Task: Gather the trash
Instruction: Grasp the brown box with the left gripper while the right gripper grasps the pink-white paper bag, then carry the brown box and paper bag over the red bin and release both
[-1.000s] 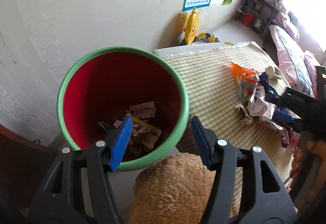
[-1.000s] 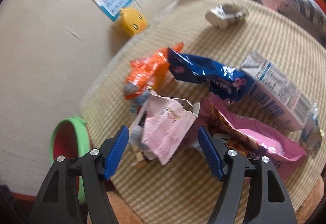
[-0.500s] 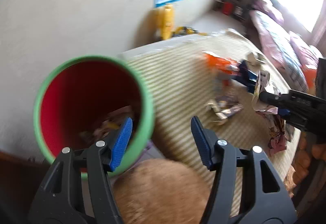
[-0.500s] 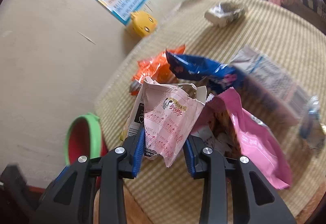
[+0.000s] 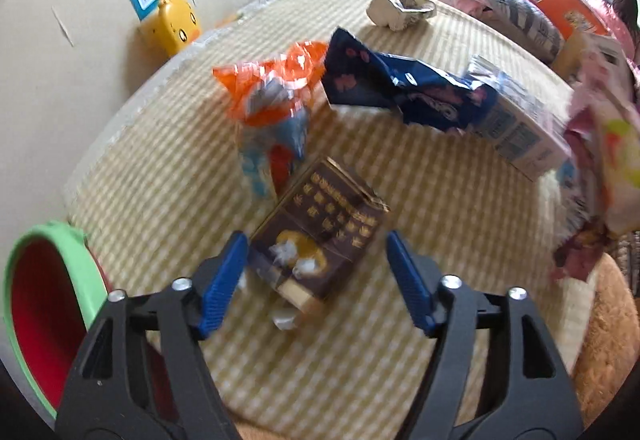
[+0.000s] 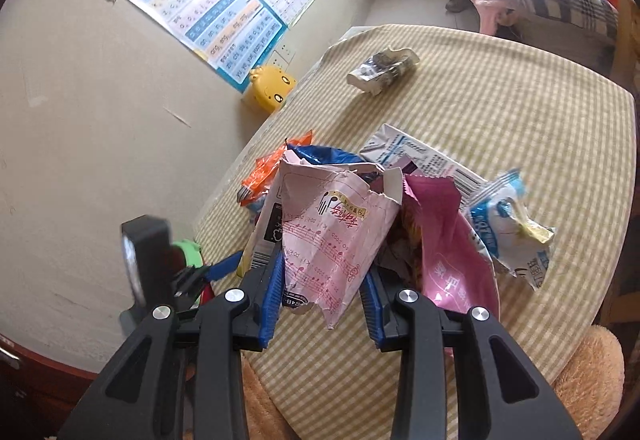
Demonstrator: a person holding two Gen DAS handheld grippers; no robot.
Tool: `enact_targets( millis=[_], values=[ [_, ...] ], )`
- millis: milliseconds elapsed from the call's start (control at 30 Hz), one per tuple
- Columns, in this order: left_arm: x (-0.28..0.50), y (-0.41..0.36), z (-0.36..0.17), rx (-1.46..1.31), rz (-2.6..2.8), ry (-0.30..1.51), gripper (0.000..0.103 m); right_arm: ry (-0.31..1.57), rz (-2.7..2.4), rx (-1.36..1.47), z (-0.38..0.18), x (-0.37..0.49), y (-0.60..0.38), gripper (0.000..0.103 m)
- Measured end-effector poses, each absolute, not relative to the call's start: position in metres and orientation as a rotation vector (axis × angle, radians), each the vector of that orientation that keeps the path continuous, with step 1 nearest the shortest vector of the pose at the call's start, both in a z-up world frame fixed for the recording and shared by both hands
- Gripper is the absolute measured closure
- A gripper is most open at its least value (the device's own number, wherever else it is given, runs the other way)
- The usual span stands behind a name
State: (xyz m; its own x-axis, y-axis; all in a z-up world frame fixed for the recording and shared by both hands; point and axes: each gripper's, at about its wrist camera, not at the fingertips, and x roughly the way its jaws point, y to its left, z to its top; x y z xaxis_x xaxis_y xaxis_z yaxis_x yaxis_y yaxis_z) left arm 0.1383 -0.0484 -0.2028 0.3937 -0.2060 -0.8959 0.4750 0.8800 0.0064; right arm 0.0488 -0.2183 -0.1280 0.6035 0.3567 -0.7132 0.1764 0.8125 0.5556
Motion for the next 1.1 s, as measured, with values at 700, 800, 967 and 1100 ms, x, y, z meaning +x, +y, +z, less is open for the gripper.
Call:
enact_targets(
  millis=[700, 800, 967, 1100],
  values=[
    [0.097, -0.016, -0.144, -0.016, -0.278, 1.029, 0.052, 0.895, 0.173, 0.563, -0.111, 0.042, -0.195, 0.069],
    [0.081, -0.007, -0.12, -0.015, -0.228, 0.962, 0.052, 0.873, 0.192, 0.532, -0.101, 0.038, -0.186, 0.069],
    [0.057, 0.01, -0.089, 0.022, -0.139, 0.875, 0.052, 0.825, 0.219, 0.495, -0.082, 0.03, -0.173, 0.069],
    [0.045, 0.028, -0.075, 0.015, -0.095, 0.853, 0.051, 0.794, 0.237, 0.47, -0.069, 0.024, -0.162, 0.069]
  ],
)
